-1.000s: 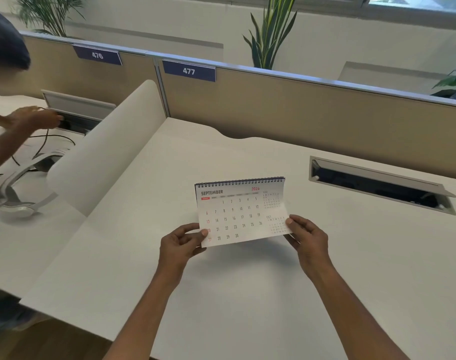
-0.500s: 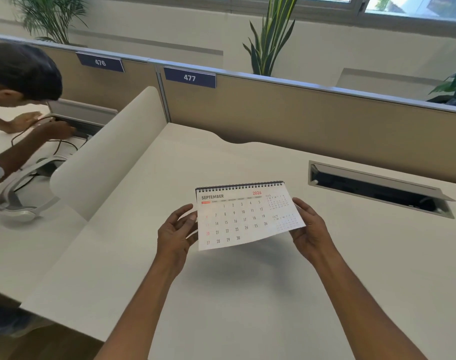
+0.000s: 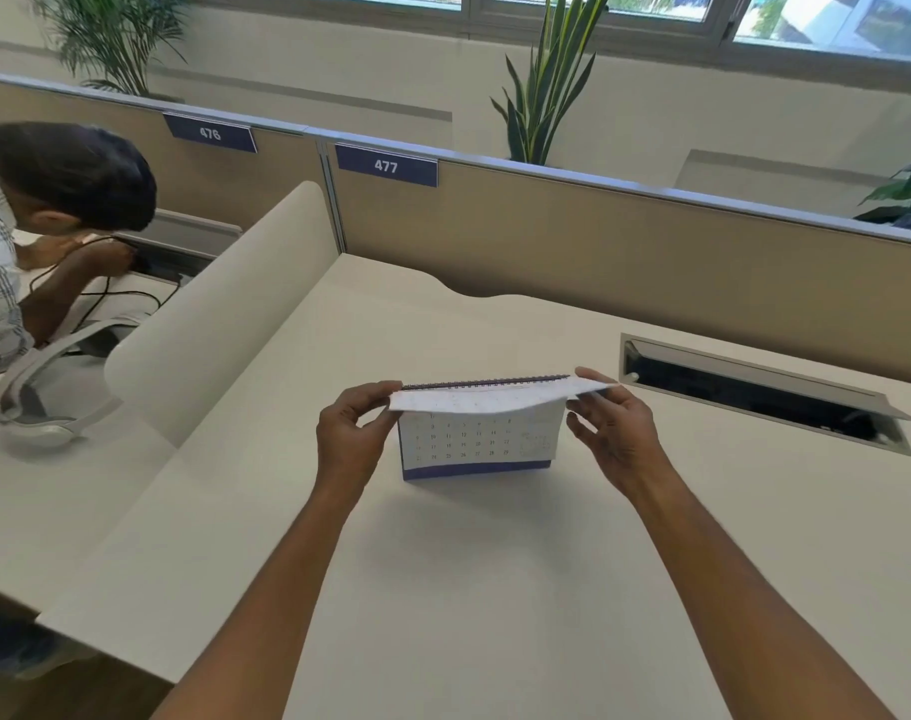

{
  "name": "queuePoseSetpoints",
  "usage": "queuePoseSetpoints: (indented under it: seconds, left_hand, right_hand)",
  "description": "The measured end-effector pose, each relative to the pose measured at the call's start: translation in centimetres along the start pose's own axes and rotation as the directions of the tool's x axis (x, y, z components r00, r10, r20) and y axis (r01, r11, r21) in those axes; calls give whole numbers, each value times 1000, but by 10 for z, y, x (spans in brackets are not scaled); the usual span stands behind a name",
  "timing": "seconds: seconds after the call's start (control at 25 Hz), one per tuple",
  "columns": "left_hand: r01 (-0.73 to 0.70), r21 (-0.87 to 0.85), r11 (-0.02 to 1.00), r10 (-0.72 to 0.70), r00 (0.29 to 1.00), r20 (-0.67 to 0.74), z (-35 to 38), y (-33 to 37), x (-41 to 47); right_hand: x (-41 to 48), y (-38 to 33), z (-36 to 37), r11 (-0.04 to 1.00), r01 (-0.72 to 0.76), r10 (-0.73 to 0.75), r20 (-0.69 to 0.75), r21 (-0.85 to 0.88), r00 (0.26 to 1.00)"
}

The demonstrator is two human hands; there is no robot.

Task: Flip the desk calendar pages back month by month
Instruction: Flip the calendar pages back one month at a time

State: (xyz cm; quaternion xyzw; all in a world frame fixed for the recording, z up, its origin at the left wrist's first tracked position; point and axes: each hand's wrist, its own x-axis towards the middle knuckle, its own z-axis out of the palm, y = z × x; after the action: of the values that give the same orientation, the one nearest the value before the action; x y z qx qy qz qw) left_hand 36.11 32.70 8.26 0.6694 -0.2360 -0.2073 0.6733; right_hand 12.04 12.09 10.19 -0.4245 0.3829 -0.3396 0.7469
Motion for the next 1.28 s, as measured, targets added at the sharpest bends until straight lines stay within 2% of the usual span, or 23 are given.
queuePoseSetpoints:
  seconds: [0.12,0.6,1.0,1.28]
  left_hand:
    - [28,-3,1000,-28,999,-17,2,0,9]
    - [99,-27,995,-100,993,-65,12,-7,20]
    - [154,-201,967,-173,982,-80,17,-14,23]
    - [144,-258,955,-177,978,-109,21,-19,19]
  right_hand:
    - [6,-6,3,998,22,-21,13,-65,1000]
    - [24,-2,12,955,108,-143,-112,-275,983]
    - [27,9,15,969,62,-98,-140,-240,985]
    - [26,14,11,976,66,-99,-151,-209,984]
